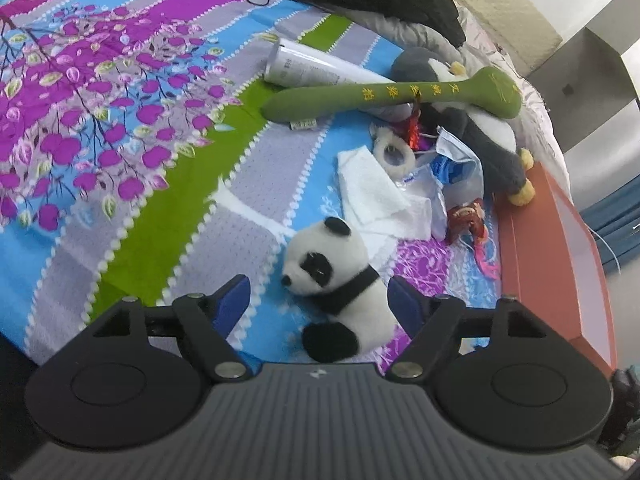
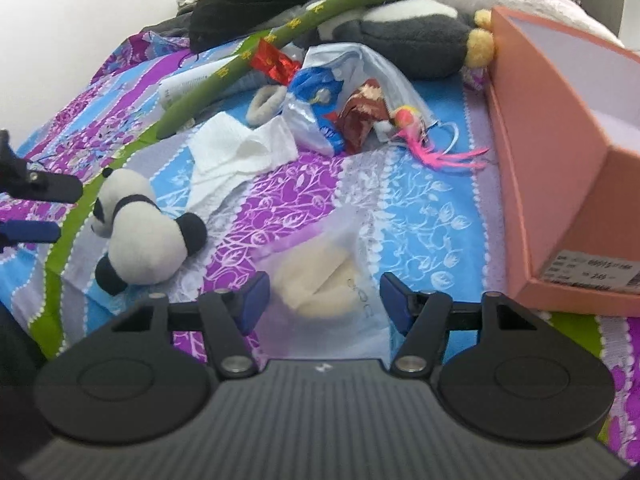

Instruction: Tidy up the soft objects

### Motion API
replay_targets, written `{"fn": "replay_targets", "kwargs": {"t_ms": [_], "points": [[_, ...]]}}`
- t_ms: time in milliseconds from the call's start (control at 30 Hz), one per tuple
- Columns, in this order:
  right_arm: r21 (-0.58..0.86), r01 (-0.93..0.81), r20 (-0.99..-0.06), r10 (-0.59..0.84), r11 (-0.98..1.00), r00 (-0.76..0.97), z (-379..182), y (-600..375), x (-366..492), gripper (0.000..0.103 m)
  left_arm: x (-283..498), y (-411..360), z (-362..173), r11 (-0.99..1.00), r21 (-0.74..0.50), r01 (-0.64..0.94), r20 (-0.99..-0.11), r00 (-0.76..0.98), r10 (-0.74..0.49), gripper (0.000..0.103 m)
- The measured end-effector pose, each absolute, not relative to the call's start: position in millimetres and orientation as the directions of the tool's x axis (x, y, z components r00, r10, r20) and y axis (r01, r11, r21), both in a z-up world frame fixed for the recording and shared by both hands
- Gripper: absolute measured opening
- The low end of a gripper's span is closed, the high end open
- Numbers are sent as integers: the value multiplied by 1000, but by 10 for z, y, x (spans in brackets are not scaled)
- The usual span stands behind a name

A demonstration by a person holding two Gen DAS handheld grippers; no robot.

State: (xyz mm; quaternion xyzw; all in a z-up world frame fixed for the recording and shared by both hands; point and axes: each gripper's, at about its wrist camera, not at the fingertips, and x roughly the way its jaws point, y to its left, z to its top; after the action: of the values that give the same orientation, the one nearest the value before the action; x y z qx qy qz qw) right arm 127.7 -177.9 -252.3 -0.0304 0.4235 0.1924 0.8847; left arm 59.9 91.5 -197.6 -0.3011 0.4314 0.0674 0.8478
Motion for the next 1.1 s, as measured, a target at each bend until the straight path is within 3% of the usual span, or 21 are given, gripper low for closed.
{"fn": "replay_targets", "kwargs": {"t_ms": [400, 567, 667, 733, 1100], "points": [[72, -374, -748, 298, 925, 593, -2488, -1726, 1095, 39, 805, 504, -2108, 846, -426, -322, -789, 589, -173, 79], [74, -328, -744, 271, 942, 611, -2427, -1789, 1071, 31, 931, 348, -2184, 885, -349, -307, -813, 569, -123, 78], [81, -297, -742, 257, 951, 620, -2397, -1848, 1083, 28, 975, 329, -2246, 894, -329, -305, -823, 556, -113, 62], [84, -276, -739, 246, 957, 627, -2367, -1896, 1087, 28, 978, 339, -2249, 896, -325, -301, -824, 555, -113, 59], [120, -253, -678, 266, 960, 685, -1865, -1983, 1043, 28, 981, 182, -1671, 949, -295, -116, -780, 603, -168, 57]]}}
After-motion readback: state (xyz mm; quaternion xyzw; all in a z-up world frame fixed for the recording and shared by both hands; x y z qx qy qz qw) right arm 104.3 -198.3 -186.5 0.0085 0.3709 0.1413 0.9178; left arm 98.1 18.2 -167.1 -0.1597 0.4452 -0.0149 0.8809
